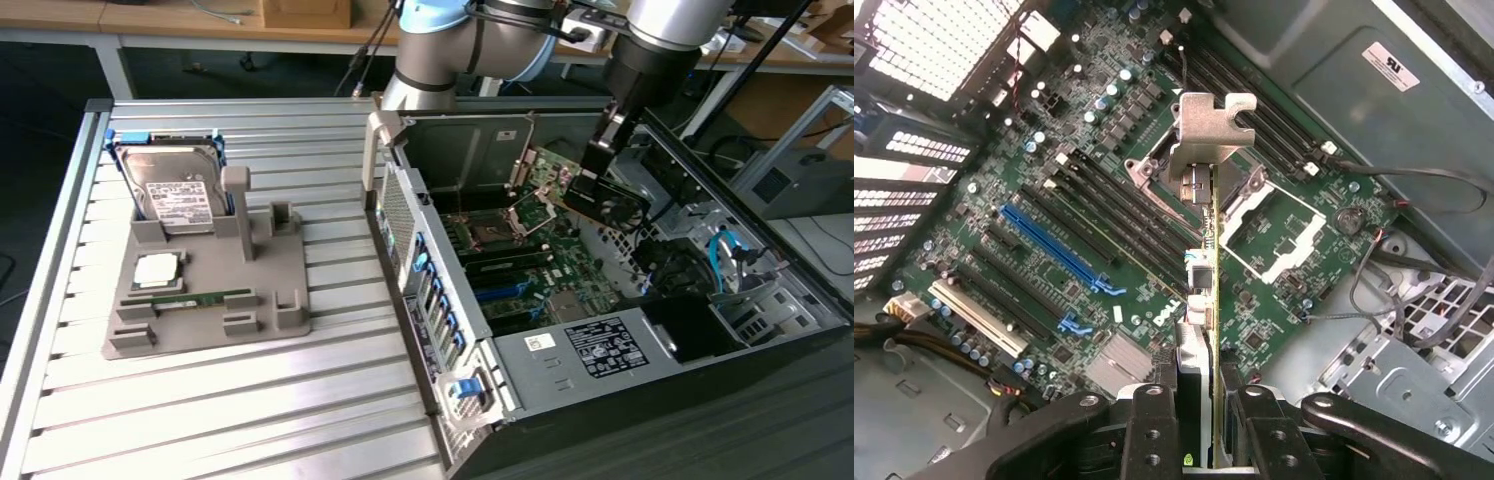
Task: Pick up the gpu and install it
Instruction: 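Insert the gpu into the slot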
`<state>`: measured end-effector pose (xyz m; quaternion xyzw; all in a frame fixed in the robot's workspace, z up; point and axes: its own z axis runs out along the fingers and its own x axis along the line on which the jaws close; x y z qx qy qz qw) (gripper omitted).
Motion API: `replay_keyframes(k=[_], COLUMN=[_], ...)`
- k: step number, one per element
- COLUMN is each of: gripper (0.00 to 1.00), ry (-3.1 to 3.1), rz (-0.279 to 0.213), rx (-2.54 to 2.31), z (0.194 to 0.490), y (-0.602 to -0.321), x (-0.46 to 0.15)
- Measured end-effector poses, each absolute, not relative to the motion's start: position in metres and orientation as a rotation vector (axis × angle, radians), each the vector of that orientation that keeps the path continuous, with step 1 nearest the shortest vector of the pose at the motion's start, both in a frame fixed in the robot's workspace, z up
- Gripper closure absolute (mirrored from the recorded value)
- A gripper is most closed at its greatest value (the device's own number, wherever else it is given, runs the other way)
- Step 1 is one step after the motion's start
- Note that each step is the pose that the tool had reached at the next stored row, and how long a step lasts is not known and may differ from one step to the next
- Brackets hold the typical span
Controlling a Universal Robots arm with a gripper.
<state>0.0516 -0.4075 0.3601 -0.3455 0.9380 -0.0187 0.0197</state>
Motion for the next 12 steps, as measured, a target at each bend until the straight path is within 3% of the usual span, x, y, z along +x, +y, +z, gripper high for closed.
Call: replay_keyframes(k=[12], gripper=[0.73], ry=[2.893], rz=[-0.057], rx=[-1.116], z=[0.3596], y=[-0.4075], x=[0.0516])
